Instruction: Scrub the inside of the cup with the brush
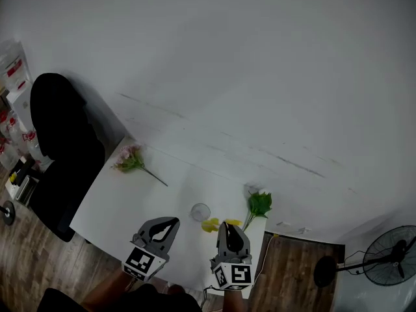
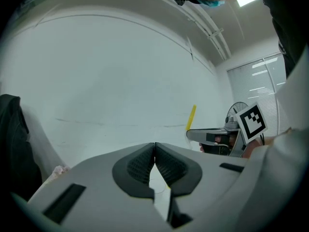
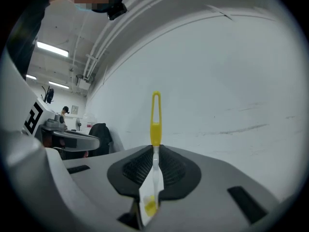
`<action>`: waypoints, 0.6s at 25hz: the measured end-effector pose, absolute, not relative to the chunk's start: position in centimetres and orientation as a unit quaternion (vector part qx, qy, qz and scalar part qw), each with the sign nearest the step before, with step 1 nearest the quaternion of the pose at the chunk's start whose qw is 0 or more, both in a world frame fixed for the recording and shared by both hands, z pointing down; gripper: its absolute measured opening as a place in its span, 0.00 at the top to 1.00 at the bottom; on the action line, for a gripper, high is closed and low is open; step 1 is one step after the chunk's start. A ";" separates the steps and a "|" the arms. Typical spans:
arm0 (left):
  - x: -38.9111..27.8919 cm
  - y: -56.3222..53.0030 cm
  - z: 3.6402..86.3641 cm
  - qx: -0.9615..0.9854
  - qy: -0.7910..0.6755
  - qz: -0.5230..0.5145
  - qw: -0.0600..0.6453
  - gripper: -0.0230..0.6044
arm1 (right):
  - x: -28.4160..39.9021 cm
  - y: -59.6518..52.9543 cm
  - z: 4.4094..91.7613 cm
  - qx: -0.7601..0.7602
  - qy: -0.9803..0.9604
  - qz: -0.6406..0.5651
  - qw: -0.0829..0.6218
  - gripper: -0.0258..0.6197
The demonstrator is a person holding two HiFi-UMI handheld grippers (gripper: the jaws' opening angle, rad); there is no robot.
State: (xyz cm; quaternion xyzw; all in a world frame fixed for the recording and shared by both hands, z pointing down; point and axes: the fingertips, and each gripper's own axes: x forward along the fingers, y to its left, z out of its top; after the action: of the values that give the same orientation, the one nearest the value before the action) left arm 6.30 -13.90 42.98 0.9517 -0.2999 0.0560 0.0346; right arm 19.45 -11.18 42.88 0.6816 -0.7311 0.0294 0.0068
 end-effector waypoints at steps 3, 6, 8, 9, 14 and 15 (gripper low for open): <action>6.0 -12.5 42.3 0.957 -0.287 0.041 0.025 0.93 | 19.1 -8.8 42.4 0.693 -0.721 0.022 0.007 0.88; 5.5 -10.7 42.3 0.960 -0.275 0.046 0.024 0.92 | 18.7 -6.4 42.2 0.703 -0.711 0.019 0.005 0.87; 5.2 -9.6 42.1 0.962 -0.268 0.045 0.021 0.92 | 18.5 -4.9 42.3 0.710 -0.704 0.018 0.004 0.87; 5.1 -9.1 41.9 0.963 -0.265 0.044 0.019 0.92 | 18.3 -4.1 42.3 0.713 -0.701 0.018 0.004 0.87; 4.3 -6.3 41.8 0.967 -0.250 0.041 0.013 0.92 | 17.3 -0.5 42.8 0.725 -0.689 0.016 0.004 0.87; 4.0 -5.7 41.9 0.968 -0.248 0.041 0.013 0.92 | 17.0 0.1 42.9 0.727 -0.686 0.018 0.003 0.87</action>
State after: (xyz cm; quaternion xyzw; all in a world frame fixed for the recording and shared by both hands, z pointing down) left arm 4.04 -5.68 41.87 0.9679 -0.2476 0.0413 0.0130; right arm 17.04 0.15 42.91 0.7271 -0.6863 0.0176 0.0029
